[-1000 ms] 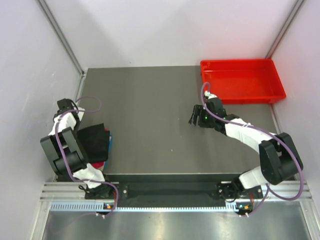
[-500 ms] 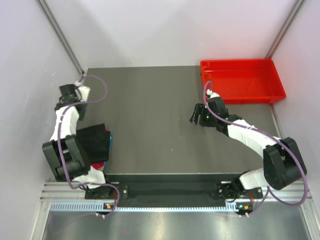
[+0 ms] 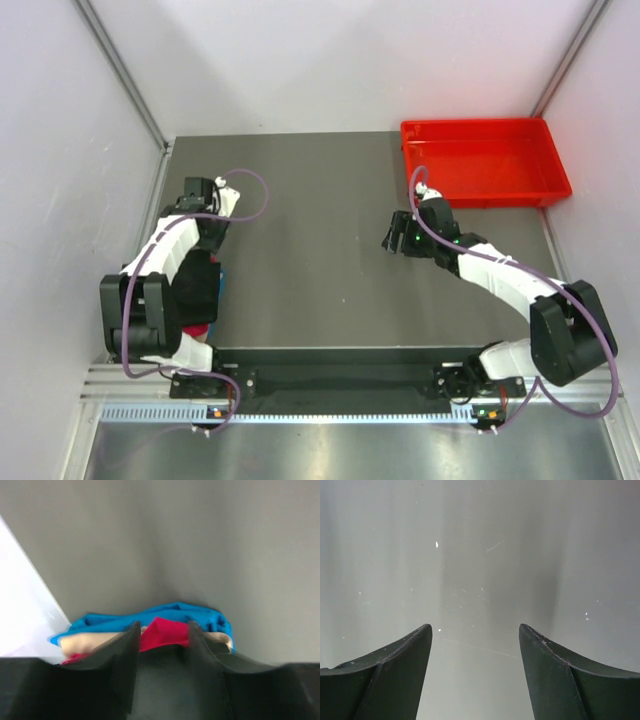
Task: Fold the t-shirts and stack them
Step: Neatly place the folded tshirt to the corner
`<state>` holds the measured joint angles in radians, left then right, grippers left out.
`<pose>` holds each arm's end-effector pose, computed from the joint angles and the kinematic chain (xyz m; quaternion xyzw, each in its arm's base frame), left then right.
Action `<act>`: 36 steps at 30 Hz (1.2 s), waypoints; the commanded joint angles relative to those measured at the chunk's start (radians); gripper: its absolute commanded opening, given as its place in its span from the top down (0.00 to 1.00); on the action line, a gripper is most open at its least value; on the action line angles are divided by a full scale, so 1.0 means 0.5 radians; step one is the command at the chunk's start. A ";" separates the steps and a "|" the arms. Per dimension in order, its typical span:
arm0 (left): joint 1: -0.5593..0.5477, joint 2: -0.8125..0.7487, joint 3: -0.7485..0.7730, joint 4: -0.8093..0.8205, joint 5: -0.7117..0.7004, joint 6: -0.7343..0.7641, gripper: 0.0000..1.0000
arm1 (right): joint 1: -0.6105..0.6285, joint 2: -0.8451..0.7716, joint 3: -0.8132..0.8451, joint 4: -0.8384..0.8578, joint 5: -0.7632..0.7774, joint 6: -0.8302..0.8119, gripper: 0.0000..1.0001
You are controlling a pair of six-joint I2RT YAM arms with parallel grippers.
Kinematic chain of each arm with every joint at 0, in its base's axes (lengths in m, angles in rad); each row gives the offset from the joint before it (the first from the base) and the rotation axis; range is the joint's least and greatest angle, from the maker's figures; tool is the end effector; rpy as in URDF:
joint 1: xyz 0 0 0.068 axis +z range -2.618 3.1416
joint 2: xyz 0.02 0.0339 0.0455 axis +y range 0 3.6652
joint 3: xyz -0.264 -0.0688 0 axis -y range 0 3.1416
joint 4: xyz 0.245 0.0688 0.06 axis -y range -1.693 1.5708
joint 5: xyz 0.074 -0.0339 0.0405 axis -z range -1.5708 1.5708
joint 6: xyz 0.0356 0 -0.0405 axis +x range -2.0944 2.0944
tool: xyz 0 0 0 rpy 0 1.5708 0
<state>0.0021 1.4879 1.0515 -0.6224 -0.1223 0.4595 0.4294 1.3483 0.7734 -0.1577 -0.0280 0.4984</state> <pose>0.2991 0.0050 0.2321 0.2038 0.9440 0.1154 0.2325 0.2555 0.1181 0.2148 0.0258 0.9130 0.1935 0.3582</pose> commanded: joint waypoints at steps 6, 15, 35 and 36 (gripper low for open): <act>-0.059 -0.070 0.017 -0.215 0.140 -0.115 0.99 | -0.015 -0.061 0.012 0.039 0.019 -0.003 0.29; -0.096 -0.187 0.002 -0.219 0.302 -0.140 1.00 | -0.015 -0.031 0.030 0.036 -0.002 0.006 0.29; -0.121 -0.006 -0.005 -0.121 0.417 -0.146 0.84 | -0.015 -0.046 0.018 0.027 0.004 0.013 0.29; -0.121 -0.003 -0.002 -0.102 0.395 -0.146 0.80 | -0.015 -0.046 0.021 0.027 0.004 0.013 0.29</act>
<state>-0.0536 1.4841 1.0130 -0.7170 0.0444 0.4007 0.4290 1.3453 0.7719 -0.1646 -0.0280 0.5007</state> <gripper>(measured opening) 0.181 0.709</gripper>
